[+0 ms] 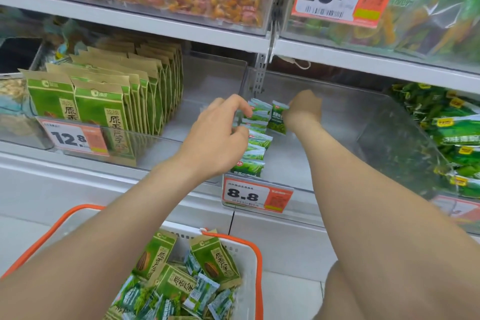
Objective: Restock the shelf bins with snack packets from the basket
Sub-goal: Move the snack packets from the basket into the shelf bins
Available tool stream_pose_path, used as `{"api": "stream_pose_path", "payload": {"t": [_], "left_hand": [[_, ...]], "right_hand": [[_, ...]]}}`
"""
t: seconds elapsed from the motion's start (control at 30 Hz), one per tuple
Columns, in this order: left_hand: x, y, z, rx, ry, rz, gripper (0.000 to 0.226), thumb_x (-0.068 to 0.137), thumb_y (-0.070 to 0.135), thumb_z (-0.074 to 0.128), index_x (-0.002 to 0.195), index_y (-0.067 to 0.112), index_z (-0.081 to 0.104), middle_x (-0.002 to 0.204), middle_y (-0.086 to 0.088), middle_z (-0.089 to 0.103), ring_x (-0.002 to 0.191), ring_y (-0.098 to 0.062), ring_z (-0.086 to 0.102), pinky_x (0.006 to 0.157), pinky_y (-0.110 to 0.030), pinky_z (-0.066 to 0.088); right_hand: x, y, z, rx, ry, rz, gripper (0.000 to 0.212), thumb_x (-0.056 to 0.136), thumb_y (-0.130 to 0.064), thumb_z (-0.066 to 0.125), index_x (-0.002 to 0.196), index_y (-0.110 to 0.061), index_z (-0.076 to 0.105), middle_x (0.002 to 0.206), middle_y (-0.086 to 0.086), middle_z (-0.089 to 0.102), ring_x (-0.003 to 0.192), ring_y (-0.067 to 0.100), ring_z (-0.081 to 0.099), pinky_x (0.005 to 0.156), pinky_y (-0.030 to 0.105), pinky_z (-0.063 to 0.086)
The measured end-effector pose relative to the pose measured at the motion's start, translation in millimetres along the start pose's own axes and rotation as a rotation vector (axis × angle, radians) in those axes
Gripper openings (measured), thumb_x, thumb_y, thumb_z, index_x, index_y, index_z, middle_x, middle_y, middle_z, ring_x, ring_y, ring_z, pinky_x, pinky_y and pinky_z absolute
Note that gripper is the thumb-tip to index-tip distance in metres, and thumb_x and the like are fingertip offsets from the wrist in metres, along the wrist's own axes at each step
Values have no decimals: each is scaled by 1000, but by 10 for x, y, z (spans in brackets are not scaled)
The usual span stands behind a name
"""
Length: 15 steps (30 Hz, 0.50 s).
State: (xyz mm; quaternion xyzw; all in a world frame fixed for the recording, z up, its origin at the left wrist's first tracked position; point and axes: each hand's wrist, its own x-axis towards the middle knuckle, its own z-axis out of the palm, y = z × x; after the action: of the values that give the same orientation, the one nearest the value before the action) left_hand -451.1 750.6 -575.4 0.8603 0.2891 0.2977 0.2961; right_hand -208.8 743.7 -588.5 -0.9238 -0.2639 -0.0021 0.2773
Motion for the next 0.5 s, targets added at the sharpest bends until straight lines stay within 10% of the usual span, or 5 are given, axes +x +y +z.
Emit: {"api": "stream_pose_path", "payload": {"t": [0.23, 0.5], "left_hand": [[-18, 19, -2, 15, -12, -8, 30, 94, 15, 52, 117, 34, 58, 107, 5, 52, 83, -16, 56, 77, -37, 40], [-64, 33, -17, 7, -17, -9, 34, 94, 11, 49, 121, 31, 59, 98, 2, 55, 61, -5, 53, 67, -34, 33]], "right_hand": [[-63, -32, 18, -76, -47, -151, 24, 91, 2, 61, 108, -7, 76, 112, 15, 73, 114, 36, 66, 91, 36, 57], [-250, 13, -143, -232, -328, -218, 48, 96, -4, 52, 143, -13, 54, 148, 12, 52, 142, 37, 42, 108, 33, 45]]}}
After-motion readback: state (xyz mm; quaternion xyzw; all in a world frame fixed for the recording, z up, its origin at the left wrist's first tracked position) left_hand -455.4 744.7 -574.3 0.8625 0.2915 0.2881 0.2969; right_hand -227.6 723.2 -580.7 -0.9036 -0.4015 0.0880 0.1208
